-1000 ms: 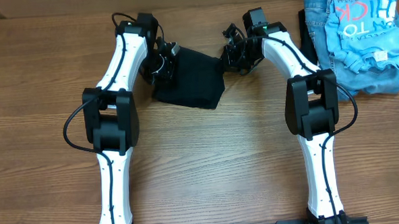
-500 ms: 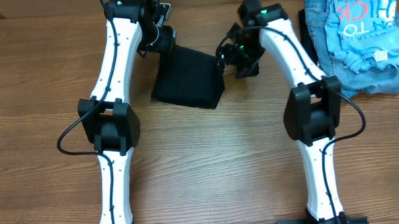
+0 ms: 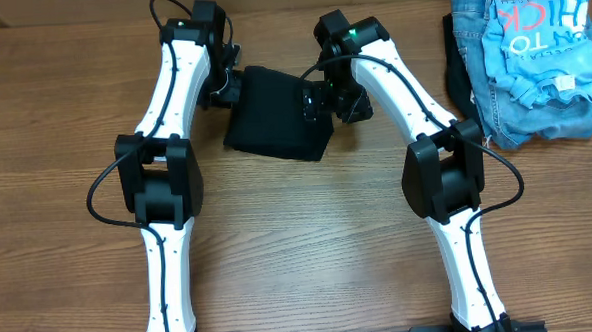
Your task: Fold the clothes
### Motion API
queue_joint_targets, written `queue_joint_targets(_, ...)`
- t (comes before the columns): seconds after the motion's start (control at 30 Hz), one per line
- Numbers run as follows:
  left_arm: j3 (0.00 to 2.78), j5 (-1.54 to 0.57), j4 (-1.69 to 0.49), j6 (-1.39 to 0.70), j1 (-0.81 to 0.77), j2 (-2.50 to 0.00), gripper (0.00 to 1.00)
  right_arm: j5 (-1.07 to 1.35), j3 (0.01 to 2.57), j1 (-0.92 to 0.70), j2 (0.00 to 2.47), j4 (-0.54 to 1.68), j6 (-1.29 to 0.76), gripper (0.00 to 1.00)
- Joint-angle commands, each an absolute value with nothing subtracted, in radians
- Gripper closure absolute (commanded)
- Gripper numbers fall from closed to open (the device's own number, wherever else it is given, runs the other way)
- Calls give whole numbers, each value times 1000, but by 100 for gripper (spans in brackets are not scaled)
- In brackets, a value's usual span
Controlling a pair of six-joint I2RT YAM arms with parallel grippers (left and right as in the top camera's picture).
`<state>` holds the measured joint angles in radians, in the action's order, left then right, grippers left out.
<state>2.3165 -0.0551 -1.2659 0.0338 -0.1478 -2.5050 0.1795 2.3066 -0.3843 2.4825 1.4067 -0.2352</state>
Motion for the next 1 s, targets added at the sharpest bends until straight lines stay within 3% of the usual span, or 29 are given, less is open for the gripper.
queue_joint_targets(0.0,2329,-30,-1266,29,-132,-2495,84,185,2316,-385,2448,1396,-274,8)
queue_joint_targets(0.13,2309,-38,-1232,-1,-111,-2501,76,231,2316,-390,2448,1359,-289,7)
queue_joint_targets(0.53,2130,-136,-1156,-16,-178,-2516,83,225,2257,-356,2449,1372,-290,7)
queue_joint_targets(0.63,2130,-179,-1155,-29,-244,-2516,83,225,2257,-307,2449,1400,-293,2)
queue_joint_targets(0.87,2130,-176,-1118,-30,-327,-2516,77,118,2257,-223,2449,1427,-315,0)
queue_joint_targets(0.97,2130,-176,-1114,-30,-291,-2516,69,-6,2201,-223,2449,1389,-349,0)
